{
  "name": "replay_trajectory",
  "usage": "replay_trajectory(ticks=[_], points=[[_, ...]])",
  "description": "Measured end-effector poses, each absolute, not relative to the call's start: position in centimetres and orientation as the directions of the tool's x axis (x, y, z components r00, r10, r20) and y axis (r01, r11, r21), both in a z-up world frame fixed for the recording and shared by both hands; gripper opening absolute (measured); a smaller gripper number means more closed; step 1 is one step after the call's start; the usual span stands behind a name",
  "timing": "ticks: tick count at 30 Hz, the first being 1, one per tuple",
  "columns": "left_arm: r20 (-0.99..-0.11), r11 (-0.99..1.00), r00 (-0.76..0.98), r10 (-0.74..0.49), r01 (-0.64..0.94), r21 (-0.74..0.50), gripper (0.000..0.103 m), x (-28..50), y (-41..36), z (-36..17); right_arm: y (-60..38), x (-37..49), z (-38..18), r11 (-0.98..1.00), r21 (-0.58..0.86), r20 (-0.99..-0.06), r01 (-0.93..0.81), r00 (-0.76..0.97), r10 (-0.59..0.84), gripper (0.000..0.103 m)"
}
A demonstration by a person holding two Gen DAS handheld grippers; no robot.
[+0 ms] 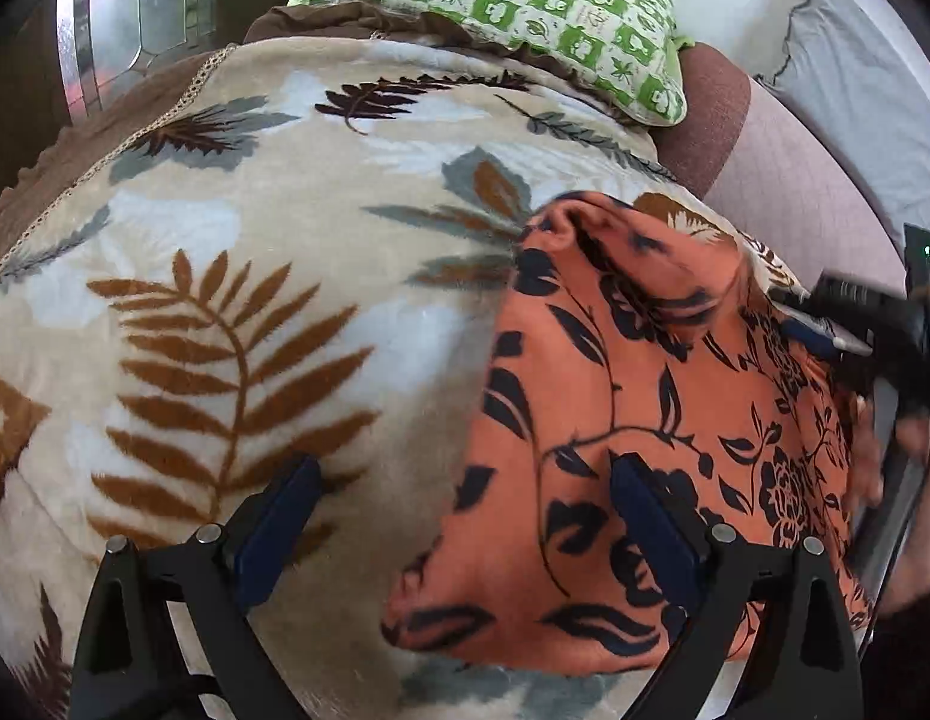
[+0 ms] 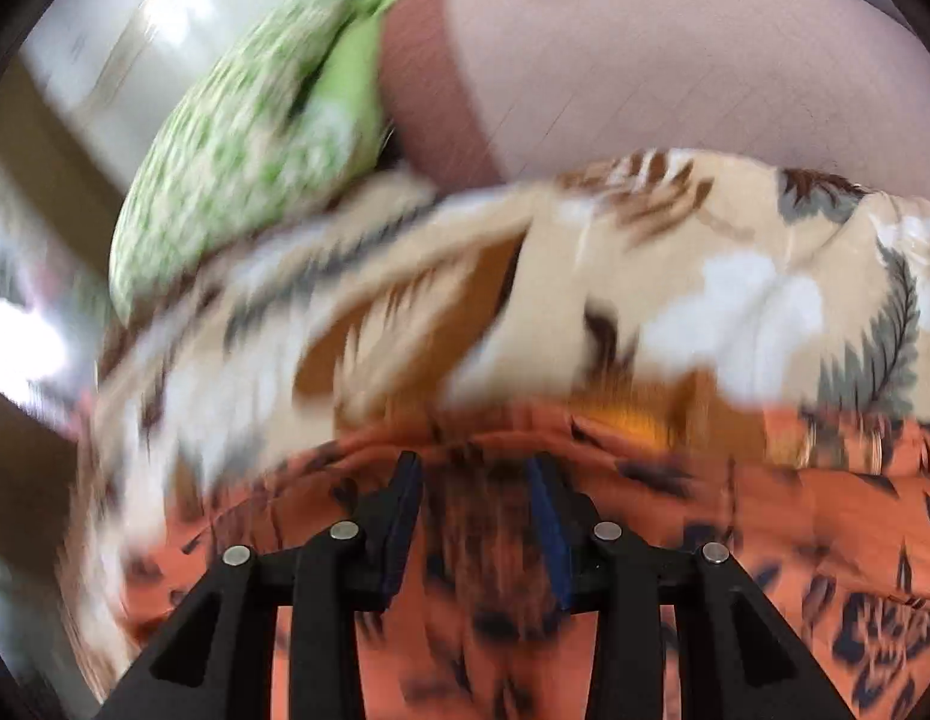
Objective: Fold small clothes
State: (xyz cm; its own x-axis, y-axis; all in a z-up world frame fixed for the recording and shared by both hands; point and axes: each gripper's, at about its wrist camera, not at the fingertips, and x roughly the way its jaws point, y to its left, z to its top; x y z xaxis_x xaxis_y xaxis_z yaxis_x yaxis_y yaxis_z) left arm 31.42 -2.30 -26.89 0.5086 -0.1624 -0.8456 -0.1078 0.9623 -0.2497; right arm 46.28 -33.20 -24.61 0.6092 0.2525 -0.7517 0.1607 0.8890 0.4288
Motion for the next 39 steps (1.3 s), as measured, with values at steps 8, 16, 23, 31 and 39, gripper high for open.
replay_trajectory(ticks=[8, 16, 23, 31, 39], points=[[-0.838, 0.942, 0.513, -0.185, -0.15, -0.299, 0.097, 31.6, -0.5, -26.1, -27.0, 41.9, -21.5, 0.861, 0.506, -0.687, -0.047, 0.582, 0.435, 0.04], [-0.865, 0.978, 0.486, -0.128, -0.082, -0.19, 0.097, 31.0, -0.3, -26.7, -16.4, 47.9, -25.7, 0.916, 0.393, -0.799, -0.084, 0.461, 0.385, 0.042], [-0.8, 0.989, 0.592, -0.101, -0.032, -0.148, 0.097, 30.8, -2.2, -24.1, -22.6, 44.4, -23.0, 0.897, 0.441, -0.722, 0.016, 0.601, 0.343, 0.042], [-0.848, 0.988, 0.512, -0.134, 0.135, -0.075, 0.097, 30.5, -7.7, -25.8, -40.1, 36.2, -25.5, 0.938, 0.226, -0.85, 0.263, 0.523, 0.058, 0.042], [-0.828, 0.993, 0.56, -0.028, 0.107, 0.039, 0.097, 31.5, -8.9, -25.9, -54.0, 36.0, -24.6, 0.759, 0.336, -0.767, 0.557, 0.63, -0.123, 0.043]])
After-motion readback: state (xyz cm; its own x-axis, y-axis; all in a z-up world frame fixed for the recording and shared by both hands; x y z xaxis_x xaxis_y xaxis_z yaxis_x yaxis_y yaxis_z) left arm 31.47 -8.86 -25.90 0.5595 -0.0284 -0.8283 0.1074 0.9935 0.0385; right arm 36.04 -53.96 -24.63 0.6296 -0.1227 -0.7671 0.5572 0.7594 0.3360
